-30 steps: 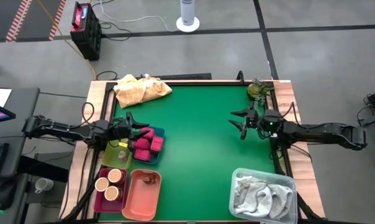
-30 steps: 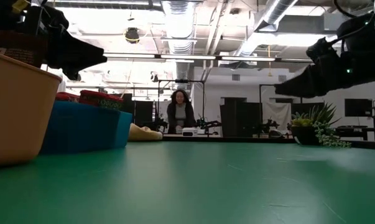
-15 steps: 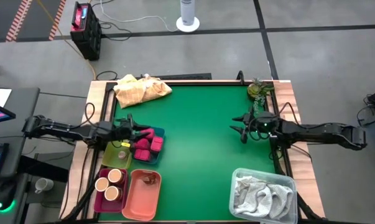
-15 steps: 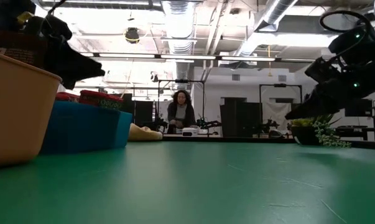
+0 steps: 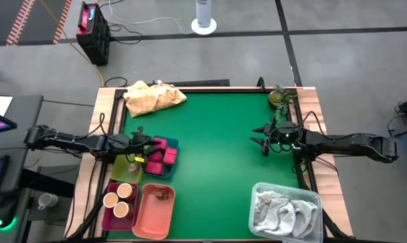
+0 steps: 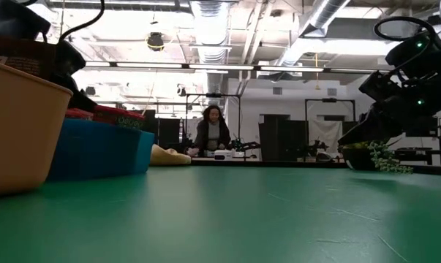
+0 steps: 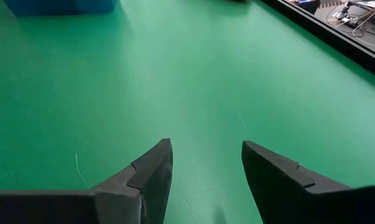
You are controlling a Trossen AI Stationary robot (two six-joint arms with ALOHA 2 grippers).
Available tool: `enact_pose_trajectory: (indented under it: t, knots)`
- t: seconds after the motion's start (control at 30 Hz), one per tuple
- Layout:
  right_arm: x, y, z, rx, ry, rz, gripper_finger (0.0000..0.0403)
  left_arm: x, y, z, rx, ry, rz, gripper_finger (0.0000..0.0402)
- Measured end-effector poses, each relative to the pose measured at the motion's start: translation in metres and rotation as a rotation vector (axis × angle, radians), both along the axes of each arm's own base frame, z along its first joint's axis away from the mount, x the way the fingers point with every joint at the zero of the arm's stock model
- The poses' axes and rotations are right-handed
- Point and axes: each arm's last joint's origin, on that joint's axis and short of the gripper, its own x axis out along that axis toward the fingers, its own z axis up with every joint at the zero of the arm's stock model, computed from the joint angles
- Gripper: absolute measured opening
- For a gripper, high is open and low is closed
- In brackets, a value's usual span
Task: Sort spices by type
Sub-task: Return to Home Position
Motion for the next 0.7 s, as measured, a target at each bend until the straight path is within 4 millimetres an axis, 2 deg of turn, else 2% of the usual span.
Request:
enact_pose_trajectory:
  t: [0.7]
  knots:
    - [0.0000, 0.0000, 0.0001, 0.000, -0.001, 0.000, 0.0223, -0.0009, 0.0001, -0.0026, 0.003, 0.027, 0.002, 0.0118]
